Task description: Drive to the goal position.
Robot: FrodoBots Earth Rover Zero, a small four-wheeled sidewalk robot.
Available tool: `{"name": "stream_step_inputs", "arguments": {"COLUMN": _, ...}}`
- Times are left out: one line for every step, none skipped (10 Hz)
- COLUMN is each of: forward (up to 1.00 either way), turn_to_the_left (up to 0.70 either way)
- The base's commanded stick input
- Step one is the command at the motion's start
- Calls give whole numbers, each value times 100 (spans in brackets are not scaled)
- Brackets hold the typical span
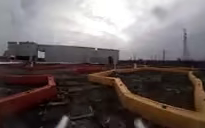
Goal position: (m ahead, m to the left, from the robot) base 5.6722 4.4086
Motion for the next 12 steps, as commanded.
{"name": "stream_step_inputs", "arguments": {"forward": 70, "turn_to_the_left": 22}}
{"name": "stream_step_inputs", "arguments": {"forward": 70, "turn_to_the_left": 23}}
{"name": "stream_step_inputs", "arguments": {"forward": 70, "turn_to_the_left": 24}}
{"name": "stream_step_inputs", "arguments": {"forward": 70, "turn_to_the_left": 32}}
{"name": "stream_step_inputs", "arguments": {"forward": 70, "turn_to_the_left": 35}}
{"name": "stream_step_inputs", "arguments": {"forward": 70, "turn_to_the_left": 35}}
{"name": "stream_step_inputs", "arguments": {"forward": 70, "turn_to_the_left": 35}}
{"name": "stream_step_inputs", "arguments": {"forward": 70, "turn_to_the_left": 35}}
{"name": "stream_step_inputs", "arguments": {"forward": 70, "turn_to_the_left": 32}}
{"name": "stream_step_inputs", "arguments": {"forward": 70, "turn_to_the_left": 28}}
{"name": "stream_step_inputs", "arguments": {"forward": 70, "turn_to_the_left": 21}}
{"name": "stream_step_inputs", "arguments": {"forward": 70, "turn_to_the_left": 15}}
